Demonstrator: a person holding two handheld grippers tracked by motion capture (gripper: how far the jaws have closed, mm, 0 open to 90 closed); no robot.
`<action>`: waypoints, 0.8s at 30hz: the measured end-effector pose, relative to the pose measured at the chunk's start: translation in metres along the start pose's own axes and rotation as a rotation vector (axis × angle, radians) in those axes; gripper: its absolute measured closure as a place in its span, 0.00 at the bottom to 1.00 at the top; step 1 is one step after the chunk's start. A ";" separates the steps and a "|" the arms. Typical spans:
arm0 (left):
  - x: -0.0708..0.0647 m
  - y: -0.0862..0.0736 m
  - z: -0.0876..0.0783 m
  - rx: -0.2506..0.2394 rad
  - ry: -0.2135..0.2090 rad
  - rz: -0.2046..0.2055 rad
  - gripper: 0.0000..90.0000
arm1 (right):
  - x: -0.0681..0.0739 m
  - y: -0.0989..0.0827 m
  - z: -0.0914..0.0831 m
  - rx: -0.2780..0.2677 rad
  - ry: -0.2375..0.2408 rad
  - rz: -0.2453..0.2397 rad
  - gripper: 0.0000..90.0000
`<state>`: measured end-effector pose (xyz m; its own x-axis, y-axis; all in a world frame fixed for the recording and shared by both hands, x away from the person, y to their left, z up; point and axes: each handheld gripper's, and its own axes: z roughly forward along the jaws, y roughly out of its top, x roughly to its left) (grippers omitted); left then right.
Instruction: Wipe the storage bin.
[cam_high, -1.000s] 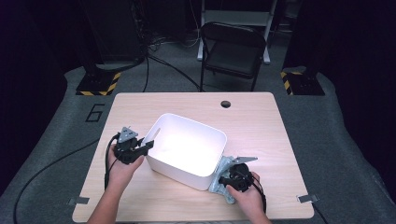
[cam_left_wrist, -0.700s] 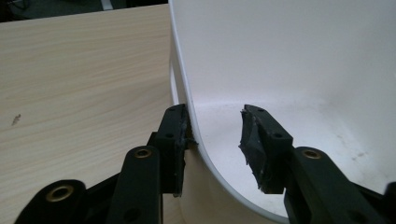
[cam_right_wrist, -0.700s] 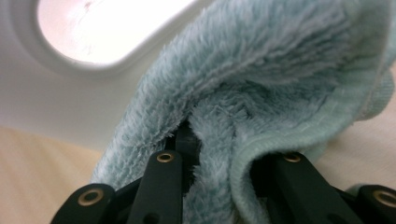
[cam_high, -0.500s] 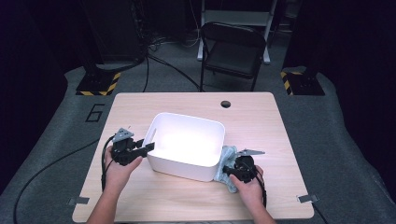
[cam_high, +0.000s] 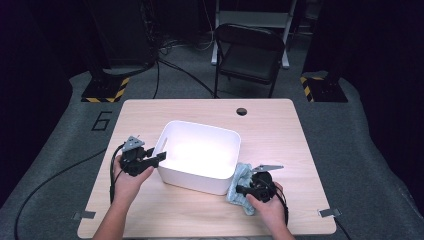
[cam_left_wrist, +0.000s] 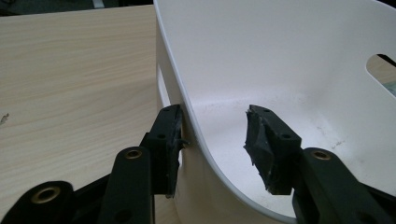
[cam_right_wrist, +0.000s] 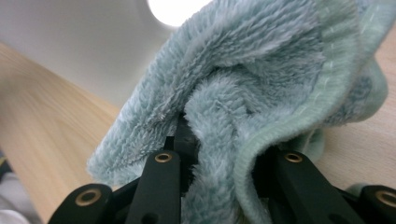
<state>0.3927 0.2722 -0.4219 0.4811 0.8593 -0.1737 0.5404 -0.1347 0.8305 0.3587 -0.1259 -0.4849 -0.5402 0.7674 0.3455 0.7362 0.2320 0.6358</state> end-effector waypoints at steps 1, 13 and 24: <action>0.000 0.000 0.001 0.001 0.003 -0.004 0.63 | 0.001 0.000 -0.002 -0.013 0.008 0.005 0.79; -0.005 -0.002 0.001 -0.007 0.013 -0.006 0.59 | 0.012 0.016 -0.036 -0.200 0.017 -0.027 0.79; -0.006 -0.002 0.003 -0.006 0.015 0.003 0.57 | 0.029 0.024 -0.064 -0.266 0.029 -0.088 0.79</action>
<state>0.3908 0.2662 -0.4242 0.4718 0.8665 -0.1632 0.5348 -0.1340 0.8343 0.3348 -0.1358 -0.4153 -0.6115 0.7331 0.2976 0.5547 0.1290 0.8220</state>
